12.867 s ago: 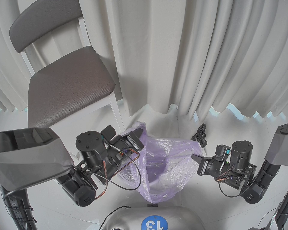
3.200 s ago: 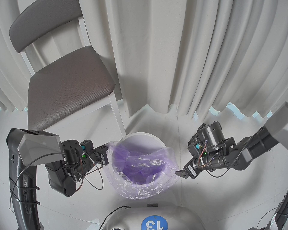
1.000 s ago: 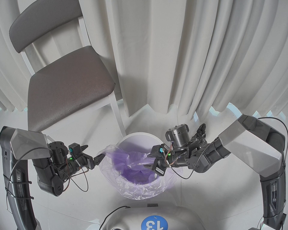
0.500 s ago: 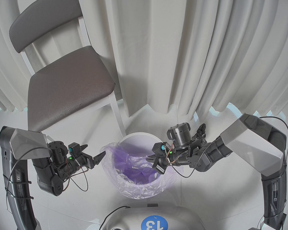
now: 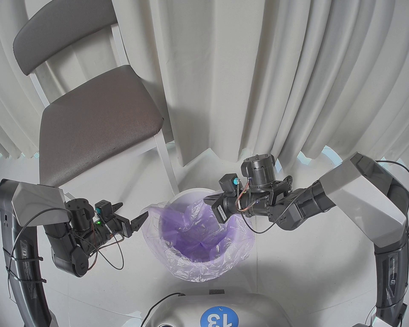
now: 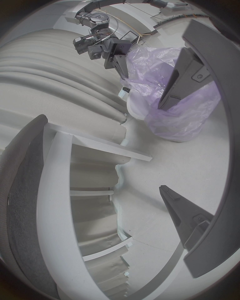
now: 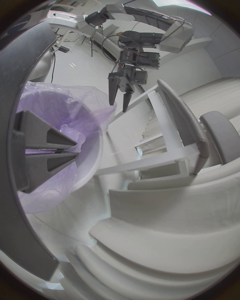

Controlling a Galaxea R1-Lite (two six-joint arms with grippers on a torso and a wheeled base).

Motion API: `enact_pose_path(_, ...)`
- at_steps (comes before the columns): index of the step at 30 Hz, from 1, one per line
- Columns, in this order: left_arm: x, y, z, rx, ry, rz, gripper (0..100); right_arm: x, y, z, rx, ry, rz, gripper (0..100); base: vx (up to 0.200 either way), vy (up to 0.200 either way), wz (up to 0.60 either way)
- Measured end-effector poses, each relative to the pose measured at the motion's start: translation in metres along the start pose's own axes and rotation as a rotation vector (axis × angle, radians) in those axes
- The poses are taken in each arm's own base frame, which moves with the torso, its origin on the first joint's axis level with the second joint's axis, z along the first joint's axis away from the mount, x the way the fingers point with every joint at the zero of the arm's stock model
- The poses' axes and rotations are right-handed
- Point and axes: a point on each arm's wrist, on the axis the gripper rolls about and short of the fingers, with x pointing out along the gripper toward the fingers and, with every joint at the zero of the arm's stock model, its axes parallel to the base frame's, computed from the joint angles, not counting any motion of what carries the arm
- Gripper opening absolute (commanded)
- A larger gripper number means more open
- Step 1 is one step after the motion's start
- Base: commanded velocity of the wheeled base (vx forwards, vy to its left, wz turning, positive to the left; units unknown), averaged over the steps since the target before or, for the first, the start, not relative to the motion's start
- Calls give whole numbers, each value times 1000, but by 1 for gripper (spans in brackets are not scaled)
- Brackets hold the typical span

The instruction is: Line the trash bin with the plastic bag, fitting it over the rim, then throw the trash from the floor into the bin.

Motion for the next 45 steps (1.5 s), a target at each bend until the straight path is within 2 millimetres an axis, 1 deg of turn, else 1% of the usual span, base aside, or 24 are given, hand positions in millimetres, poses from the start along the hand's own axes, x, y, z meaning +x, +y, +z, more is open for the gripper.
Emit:
enact_pose_path(6,-4,9,6,1,-20,23,100,-4,-18,10,45,-45,-42,0,0,0,0)
enact_pose_path(11,-7,16,8,6,-31,43,100,-8,-31,11,54,-61,-72,0,0,0,0)
enact_pose_path(15,-7,24,9,8,-38,63,100,-13,-45,10,62,-71,-104,0,0,0,0)
enact_pose_path(18,-6,29,8,9,-44,75,100,-15,-51,10,66,-74,-117,0,0,0,0)
enact_pose_path(22,-3,34,7,10,-50,86,100,-19,-66,9,78,-84,-147,0,0,0,0)
enact_pose_path(28,5,40,6,9,-64,97,100,-16,-75,11,125,-113,-163,0,0,0,0)
enact_pose_path(34,9,45,3,6,-67,108,100,-6,-76,16,157,-150,-188,0,0,0,0)
enact_pose_path(39,9,46,3,4,-69,111,100,7,-73,20,186,-177,-204,0,0,0,0)
enact_pose_path(44,7,44,7,-1,-77,108,100,16,-70,20,194,-191,-198,0,0,0,0)
enact_pose_path(45,6,44,8,-6,-79,106,100,17,-70,19,193,-191,-197,100,0,0,0)
